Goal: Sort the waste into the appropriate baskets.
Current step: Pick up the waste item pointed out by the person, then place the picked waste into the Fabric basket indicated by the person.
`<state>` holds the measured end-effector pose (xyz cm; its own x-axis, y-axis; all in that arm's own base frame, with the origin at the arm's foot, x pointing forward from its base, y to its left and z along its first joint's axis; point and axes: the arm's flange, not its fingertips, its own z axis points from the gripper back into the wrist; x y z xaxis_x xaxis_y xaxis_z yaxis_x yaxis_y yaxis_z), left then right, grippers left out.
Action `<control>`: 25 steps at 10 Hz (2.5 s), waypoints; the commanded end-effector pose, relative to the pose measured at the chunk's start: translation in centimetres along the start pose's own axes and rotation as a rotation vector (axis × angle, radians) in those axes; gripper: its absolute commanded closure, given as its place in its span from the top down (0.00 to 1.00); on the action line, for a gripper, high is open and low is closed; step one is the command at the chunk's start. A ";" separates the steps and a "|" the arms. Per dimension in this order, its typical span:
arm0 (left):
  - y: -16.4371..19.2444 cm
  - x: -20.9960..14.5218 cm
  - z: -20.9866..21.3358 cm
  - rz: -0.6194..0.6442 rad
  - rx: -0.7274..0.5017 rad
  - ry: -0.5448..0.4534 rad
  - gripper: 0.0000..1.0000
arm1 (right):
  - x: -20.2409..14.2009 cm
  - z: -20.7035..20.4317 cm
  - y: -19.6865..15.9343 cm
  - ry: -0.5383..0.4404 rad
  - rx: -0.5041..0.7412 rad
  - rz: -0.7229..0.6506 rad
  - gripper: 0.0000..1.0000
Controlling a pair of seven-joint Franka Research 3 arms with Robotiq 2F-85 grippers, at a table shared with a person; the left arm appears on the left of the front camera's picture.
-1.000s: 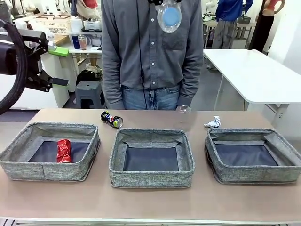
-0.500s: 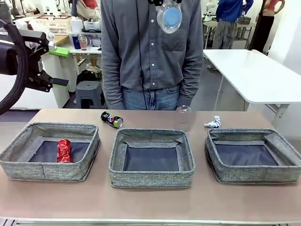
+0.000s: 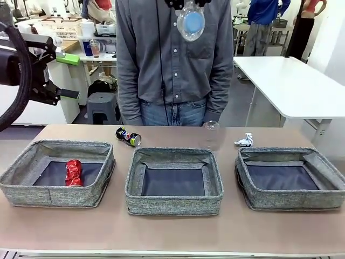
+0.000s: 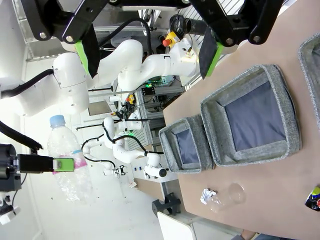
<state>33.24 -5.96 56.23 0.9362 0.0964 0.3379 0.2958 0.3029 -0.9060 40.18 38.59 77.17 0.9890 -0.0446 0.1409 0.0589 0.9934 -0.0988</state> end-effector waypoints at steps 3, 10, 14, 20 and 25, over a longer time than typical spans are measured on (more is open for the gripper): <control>-0.3 0.0 0.1 0.009 -0.008 0.001 1.00 | -0.6 1.0 -0.9 -0.015 -0.008 -0.008 0.22; -0.3 0.0 0.1 0.009 -0.008 0.001 1.00 | -0.6 1.0 -0.9 -0.015 -0.008 -0.008 0.22; -0.3 0.0 0.1 0.009 -0.008 0.001 1.00 | -0.6 1.0 -0.9 -0.015 -0.008 -0.008 0.22; -0.3 0.0 0.1 0.009 -0.008 0.001 1.00 | -0.6 1.0 -0.9 -0.015 -0.008 -0.008 0.22; -0.3 0.0 0.1 0.009 -0.008 0.001 1.00 | -0.6 1.0 -0.9 -0.015 -0.008 -0.008 0.22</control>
<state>33.24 -5.95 56.23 0.9363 0.0967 0.3377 0.2956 0.3029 -0.9060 39.49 38.03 78.11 0.9873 -0.0475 0.1513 0.0623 0.9936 -0.0943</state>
